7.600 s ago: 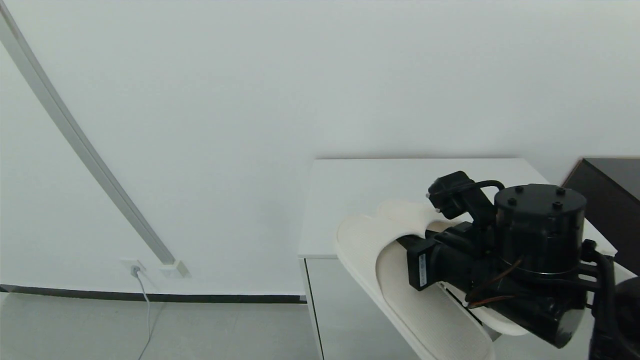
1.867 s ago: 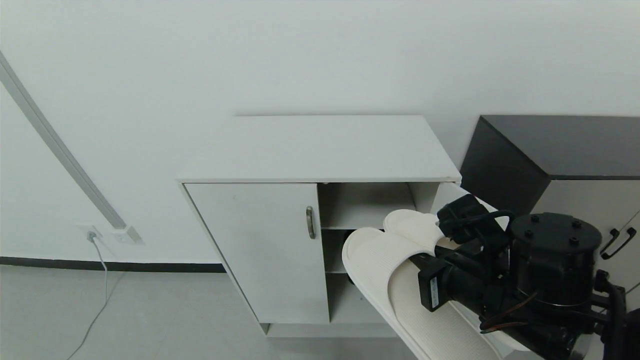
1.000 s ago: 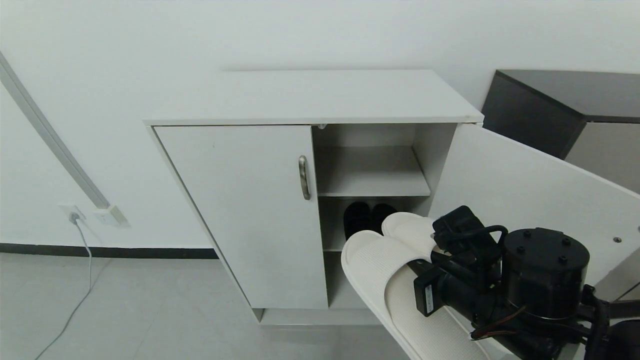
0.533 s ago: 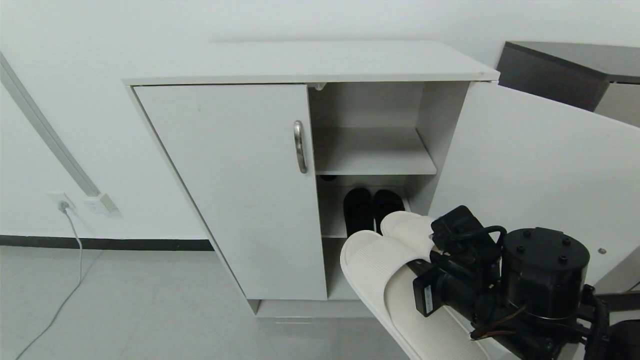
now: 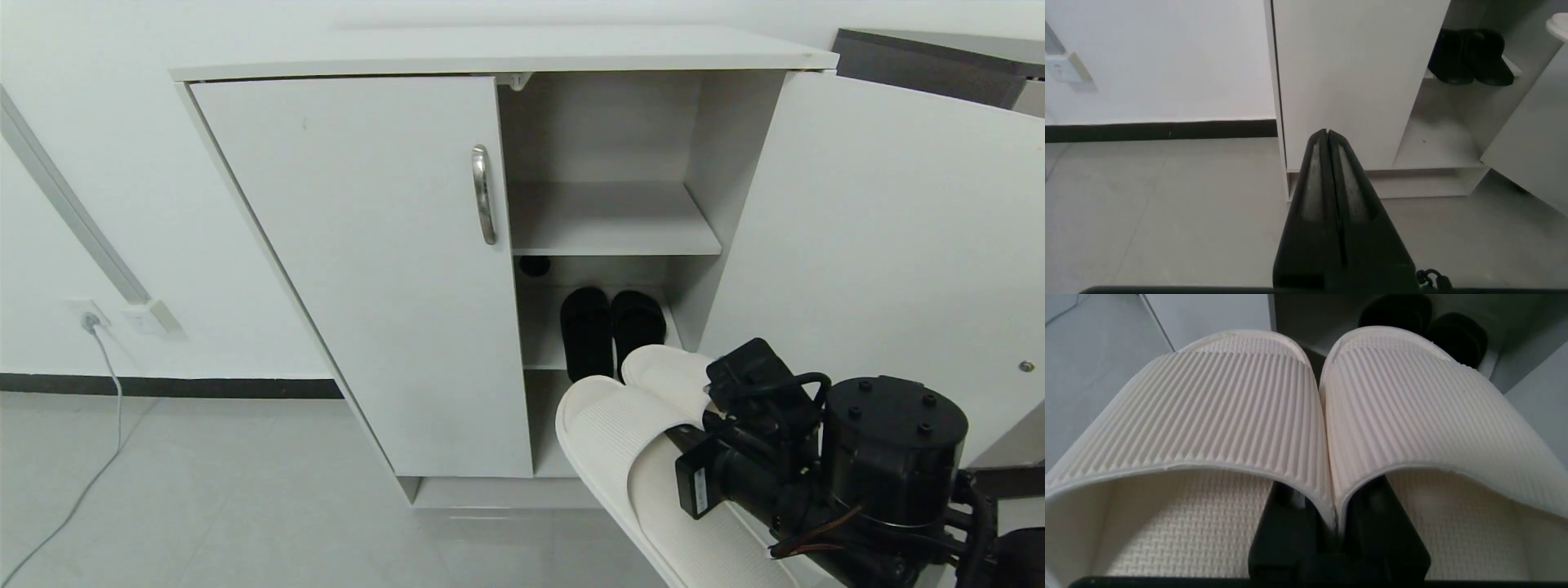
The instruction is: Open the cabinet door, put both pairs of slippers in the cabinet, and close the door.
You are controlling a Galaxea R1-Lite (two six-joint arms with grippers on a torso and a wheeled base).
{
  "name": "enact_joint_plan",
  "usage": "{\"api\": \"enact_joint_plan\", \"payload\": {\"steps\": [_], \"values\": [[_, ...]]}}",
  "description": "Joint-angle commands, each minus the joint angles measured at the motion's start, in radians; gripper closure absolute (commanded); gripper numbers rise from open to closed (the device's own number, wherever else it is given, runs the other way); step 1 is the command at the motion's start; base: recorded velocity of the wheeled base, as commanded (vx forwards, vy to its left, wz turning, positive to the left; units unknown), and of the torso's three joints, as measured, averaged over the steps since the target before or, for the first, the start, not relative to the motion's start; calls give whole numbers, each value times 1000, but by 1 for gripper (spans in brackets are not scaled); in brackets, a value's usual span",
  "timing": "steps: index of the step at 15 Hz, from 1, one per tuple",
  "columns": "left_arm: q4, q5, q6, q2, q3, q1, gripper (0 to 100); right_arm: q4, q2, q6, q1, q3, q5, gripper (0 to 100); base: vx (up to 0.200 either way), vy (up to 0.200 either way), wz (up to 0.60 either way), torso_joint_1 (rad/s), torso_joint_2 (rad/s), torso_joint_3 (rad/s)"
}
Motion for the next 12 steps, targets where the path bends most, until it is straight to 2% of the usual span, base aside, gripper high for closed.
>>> {"api": "enact_joint_plan", "payload": {"steps": [1, 3, 6, 7, 8, 10, 12], "values": [[0, 0, 0, 0, 0, 0, 100, -1, 2, -2, 0, 5, -2, 100, 0, 0, 0, 0, 0, 0], [0, 0, 0, 0, 0, 0, 100, -1, 3, -2, 0, 12, -6, 100, 0, 0, 0, 0, 0, 0], [0, 0, 0, 0, 0, 0, 100, -7, 43, 1, 19, -13, -98, 100, 0, 0, 0, 0, 0, 0], [0, -1, 0, 0, 0, 0, 100, -1, 89, 9, 51, -64, -152, 100, 0, 0, 0, 0, 0, 0], [0, -3, 3, 0, 0, 0, 100, -1, 155, 36, 80, -117, -255, 100, 0, 0, 0, 0, 0, 0], [0, -3, 1, 2, 0, 0, 100, 10, 276, 87, 103, -271, -385, 100, 0, 0, 0, 0, 0, 0], [0, -1, 1, 0, 0, 0, 100, 82, 333, 90, 97, -413, -454, 100, 0, 0, 0, 0, 0, 0]]}}
